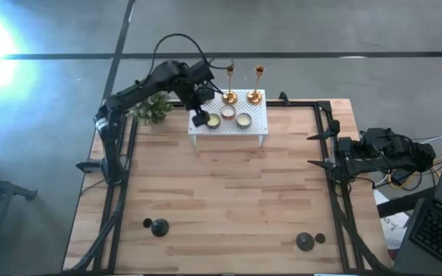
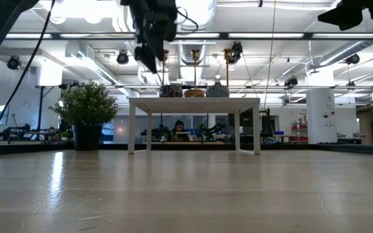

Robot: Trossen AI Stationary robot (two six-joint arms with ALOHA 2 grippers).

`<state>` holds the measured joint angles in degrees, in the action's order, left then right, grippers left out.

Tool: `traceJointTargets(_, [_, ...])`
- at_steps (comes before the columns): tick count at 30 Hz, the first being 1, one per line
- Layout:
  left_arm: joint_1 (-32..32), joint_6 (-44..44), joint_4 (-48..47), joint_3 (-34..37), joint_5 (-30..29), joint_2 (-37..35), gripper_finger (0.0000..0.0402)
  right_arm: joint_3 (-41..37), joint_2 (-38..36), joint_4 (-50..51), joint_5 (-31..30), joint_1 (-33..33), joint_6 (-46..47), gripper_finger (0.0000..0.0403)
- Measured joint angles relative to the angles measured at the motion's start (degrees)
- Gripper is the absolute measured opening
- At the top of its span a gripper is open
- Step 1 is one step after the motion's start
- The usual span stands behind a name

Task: Pick & Place candle stick holders
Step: Put the left black candle holder on the shelf

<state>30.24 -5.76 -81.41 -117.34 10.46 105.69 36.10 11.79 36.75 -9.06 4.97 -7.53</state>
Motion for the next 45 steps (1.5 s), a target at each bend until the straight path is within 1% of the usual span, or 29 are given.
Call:
traceJointTargets(5, [-0.2,1.0,-5.15,-7.63,-0.02,-0.07,0.0359,0.01,-0.01,0.0,0.0,0.01,0.0,0.0359])
traceJointTargets(7, [-0.6,2.42,-7.51,-9.5,-0.03,-0.65,0.036,0.01,0.0,0.0,0.01,0.0,0.0,0.0359])
traceJointTargets(10, [-2.44,4.11,-8.5,-9.47,-0.33,-3.13,0.0359,0.02,-0.02,0.0,0.02,0.0,0.0,0.0359])
traceJointTargets(12, [-4.85,5.21,-8.52,-8.3,-1.78,-5.87,0.0358,0.0,0.0,0.0,0.0,0.0,-0.02,0.0359])
traceJointTargets(13, [-6.43,6.03,-8.34,-7.75,-3.2,-7.41,0.0358,0.02,0.0,0.0,0.02,0.0,0.0,0.0359])
traceJointTargets(15, [-10.17,8.37,-7.79,-6.01,-7.89,-10.76,0.0358,0.02,0.0,0.02,0.02,0.0,0.0,0.0359])
traceJointTargets(20, [-22.66,13.89,-2.77,1.65,-20.88,-20.97,0.0358,0.02,0.0,0.02,0.02,0.02,0.0,0.0359])
traceJointTargets(26, [-38.63,19.72,10.21,15.56,-40.01,-32.99,0.0358,0.02,0.0,0.02,0.01,0.0,0.0,0.0359])
traceJointTargets(29, [-43.71,20.31,15.11,22.51,-45.68,-37.01,0.0358,0.02,0.0,0.02,0.01,0.02,0.0,0.0359])
traceJointTargets(31, [-45.21,20.73,18.07,26.69,-46.61,-38.91,0.0358,0.02,0.0,0.02,0.02,0.02,0.0,0.0359])
traceJointTargets(33, [-45.63,22.52,20.14,30.49,-46.2,-40.17,0.0358,0.02,0.0,0.0,0.0,0.02,-0.1,0.0359])
traceJointTargets(38, [-45.68,28.38,21.03,37.29,-41.02,-41.84,0.0358,0.02,0.01,-1.79,0.02,0.01,-0.36,0.0359])
traceJointTargets(40, [-46.15,28.27,23.01,40.07,-41.42,-42.39,0.0358,0.02,0.47,-5.78,0.02,0.02,-0.09,0.0359])
traceJointTargets(42, [-47.57,27.22,26.92,44.06,-43.53,-43.57,0.0358,0.02,0.8,-10.28,0.41,0.0,3.54,0.0359])
traceJointTargets(45, [-50.15,23.96,36.7,51.4,-46.76,-46.07,0.0358,0.1,1.84,-15.36,3.29,0.0,8.4,0.0359])
